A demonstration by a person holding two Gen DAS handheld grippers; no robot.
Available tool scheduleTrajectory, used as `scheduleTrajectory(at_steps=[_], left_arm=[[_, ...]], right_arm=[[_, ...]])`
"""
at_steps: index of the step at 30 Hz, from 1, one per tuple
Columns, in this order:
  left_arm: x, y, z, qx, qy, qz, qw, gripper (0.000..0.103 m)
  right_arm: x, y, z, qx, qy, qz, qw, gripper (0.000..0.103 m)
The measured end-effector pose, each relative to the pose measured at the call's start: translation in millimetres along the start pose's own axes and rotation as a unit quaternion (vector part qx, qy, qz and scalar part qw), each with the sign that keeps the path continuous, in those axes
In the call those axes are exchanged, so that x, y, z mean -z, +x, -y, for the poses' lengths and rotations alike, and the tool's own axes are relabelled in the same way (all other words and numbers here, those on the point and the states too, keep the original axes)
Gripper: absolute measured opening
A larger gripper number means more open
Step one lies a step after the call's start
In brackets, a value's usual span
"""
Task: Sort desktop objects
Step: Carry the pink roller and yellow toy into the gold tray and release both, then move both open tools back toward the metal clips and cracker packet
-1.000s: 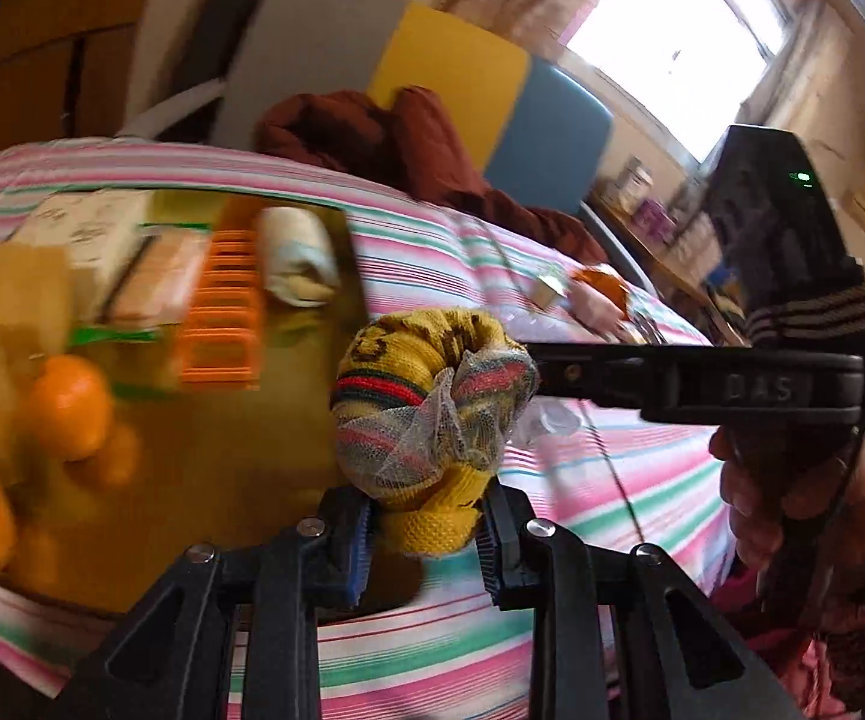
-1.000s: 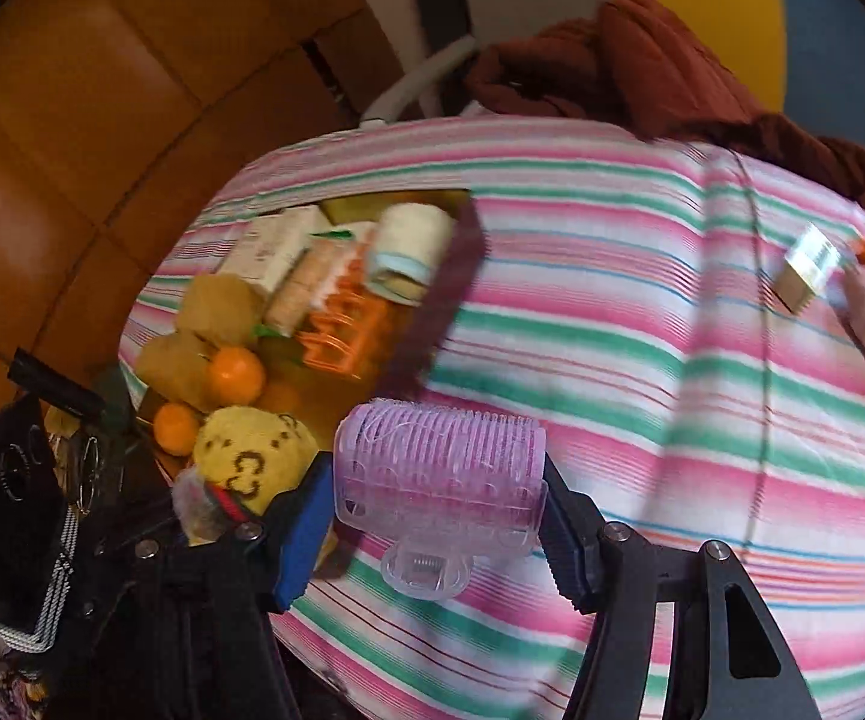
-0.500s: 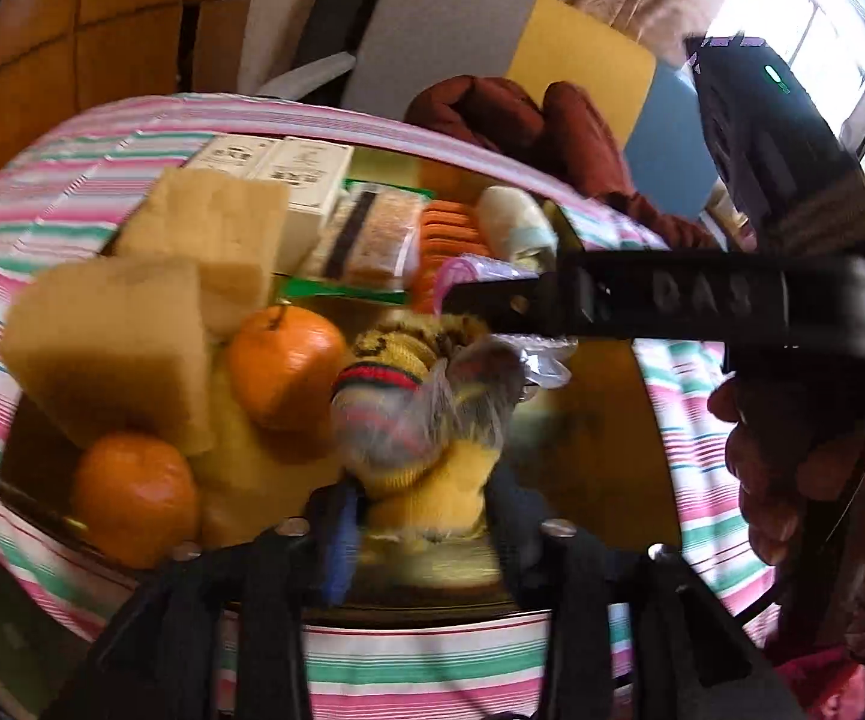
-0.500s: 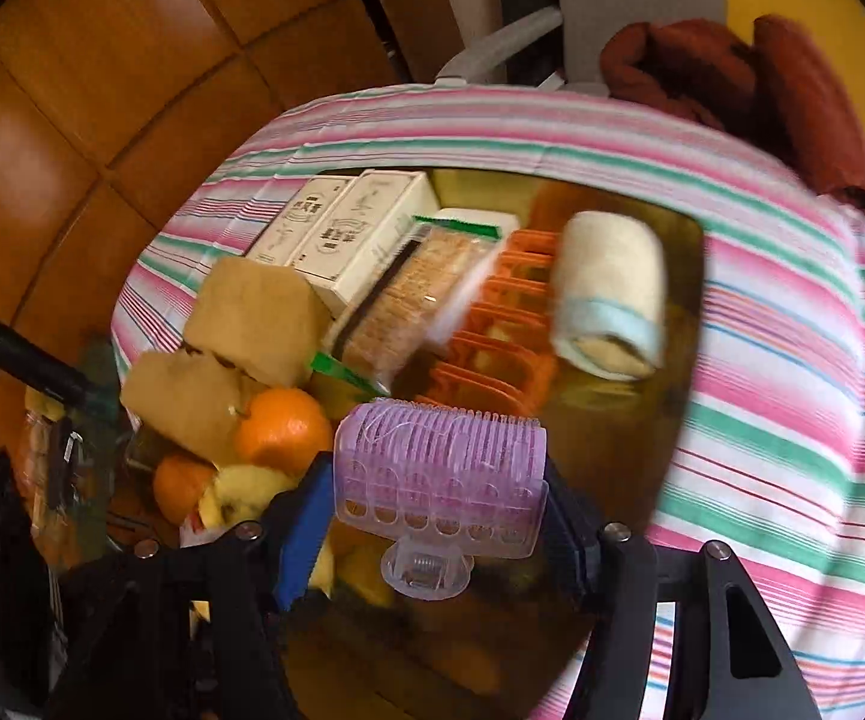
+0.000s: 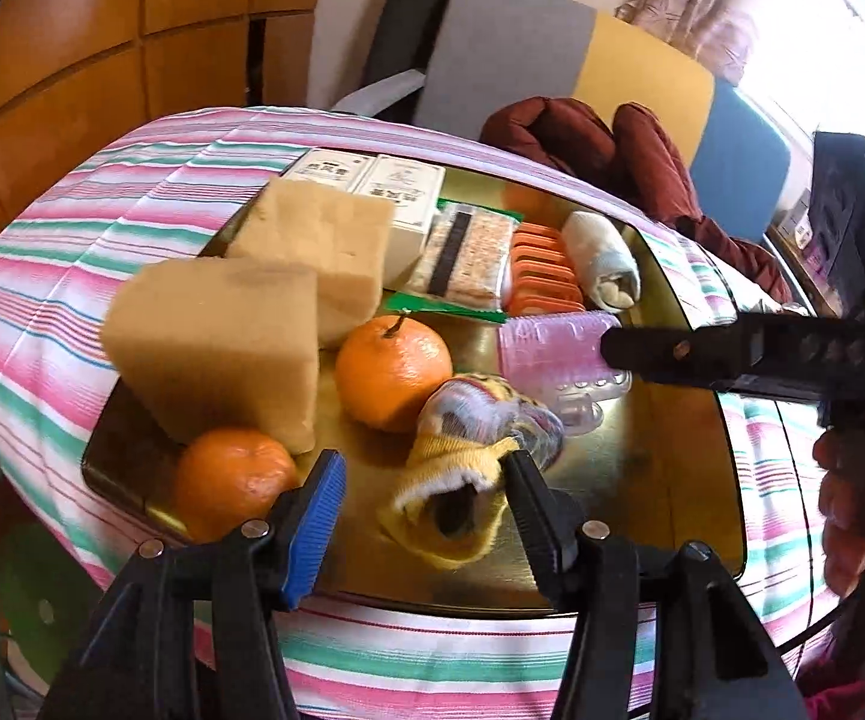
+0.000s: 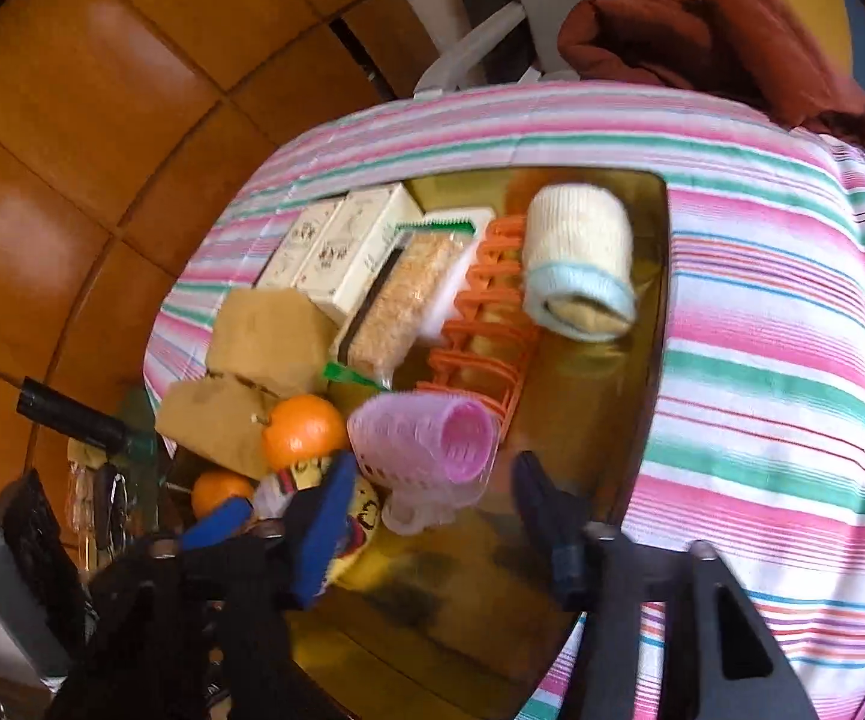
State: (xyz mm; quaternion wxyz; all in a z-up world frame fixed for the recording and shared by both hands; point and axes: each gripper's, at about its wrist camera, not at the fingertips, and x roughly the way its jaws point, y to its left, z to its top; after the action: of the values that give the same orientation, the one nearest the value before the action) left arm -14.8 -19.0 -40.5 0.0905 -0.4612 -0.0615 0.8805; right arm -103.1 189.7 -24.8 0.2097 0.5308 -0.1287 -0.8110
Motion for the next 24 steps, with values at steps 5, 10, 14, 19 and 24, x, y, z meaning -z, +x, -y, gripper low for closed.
scheduleTrajectory(at_steps=[5, 10, 14, 19, 24], left_arm=[[3, -18, -8, 0.000, -0.034, 0.030, 0.9990, 0.056], [-1, -27, -8, -0.007, -0.039, 0.048, 0.9981, 0.056], [-3, -26, 4, 0.000, -0.034, 0.046, 0.9983, 0.057], [-2, -23, 28, 0.019, -0.011, 0.038, 0.9990, 0.057], [1, -17, 59, 0.042, 0.025, 0.025, 0.9985, 0.057]], right_arm=[[-3, 23, -18, 0.023, -0.030, -0.014, 0.999, 0.046], [-5, 10, -27, -0.008, -0.057, 0.002, 0.998, 0.046], [-1, -19, -19, 0.011, -0.058, 0.037, 0.998, 0.058], [10, -52, 2, 0.036, -0.047, 0.061, 0.996, 0.064], [23, -82, 37, 0.063, -0.023, 0.073, 0.995, 0.065]])
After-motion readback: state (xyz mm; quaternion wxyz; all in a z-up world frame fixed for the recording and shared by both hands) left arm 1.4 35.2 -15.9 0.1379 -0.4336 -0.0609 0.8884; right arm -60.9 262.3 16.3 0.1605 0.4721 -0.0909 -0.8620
